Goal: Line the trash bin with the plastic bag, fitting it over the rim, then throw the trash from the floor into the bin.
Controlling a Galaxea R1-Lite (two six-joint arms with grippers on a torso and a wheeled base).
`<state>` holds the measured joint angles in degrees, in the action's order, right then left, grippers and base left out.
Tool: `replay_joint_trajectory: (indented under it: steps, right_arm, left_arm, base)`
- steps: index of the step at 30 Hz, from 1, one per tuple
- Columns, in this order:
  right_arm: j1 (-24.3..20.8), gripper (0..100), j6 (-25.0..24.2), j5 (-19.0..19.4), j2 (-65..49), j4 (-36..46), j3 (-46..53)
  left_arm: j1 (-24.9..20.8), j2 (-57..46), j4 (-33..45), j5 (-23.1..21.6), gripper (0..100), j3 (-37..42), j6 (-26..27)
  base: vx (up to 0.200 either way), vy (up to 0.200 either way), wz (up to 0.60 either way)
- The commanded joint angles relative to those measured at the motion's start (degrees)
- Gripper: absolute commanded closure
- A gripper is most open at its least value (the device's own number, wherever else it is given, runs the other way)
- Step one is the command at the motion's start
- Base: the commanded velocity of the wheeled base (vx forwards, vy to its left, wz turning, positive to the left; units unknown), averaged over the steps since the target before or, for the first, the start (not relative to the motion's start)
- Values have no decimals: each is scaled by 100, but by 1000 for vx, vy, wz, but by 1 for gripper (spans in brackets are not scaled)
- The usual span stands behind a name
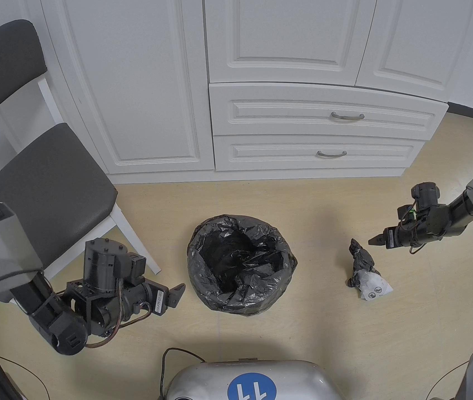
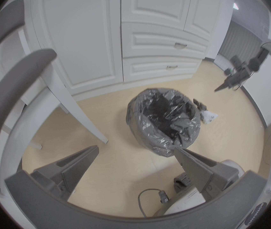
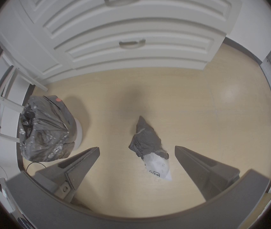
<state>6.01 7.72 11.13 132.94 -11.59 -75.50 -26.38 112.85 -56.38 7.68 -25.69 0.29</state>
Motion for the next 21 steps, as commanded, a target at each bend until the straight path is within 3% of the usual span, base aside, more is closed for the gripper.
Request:
replay_joint_trajectory:
  steps: [1, 4, 7, 9, 21]
  right_arm:
    - [41, 0, -60, 3, 1314, 421, -932]
    - [14, 0, -411, -67, 2254, 500, -1943]
    - [-56, 0, -543, -612, 2869, 825, -2813]
    - [-74, 0, -490, -761, 3019, 1256, -3217]
    - [-82, 0, -306, -410, 3265, 2319, -3876]
  left_arm:
    - [-254, -483, -822, 102, 0, 828, -12]
    - [-429, -676, -1411, 128, 0, 1294, -29]
    - [-544, -843, -1683, 137, 0, 1567, -100]
    - [-570, -966, -1859, 137, 0, 1716, -135]
    - [-464, -1503, -2210, 128, 0, 2015, -161]
  base:
    - [0, 0, 0]
    - [0, 0, 0]
    - [0, 0, 0]
    - [0, 0, 0]
    - [0, 0, 0]
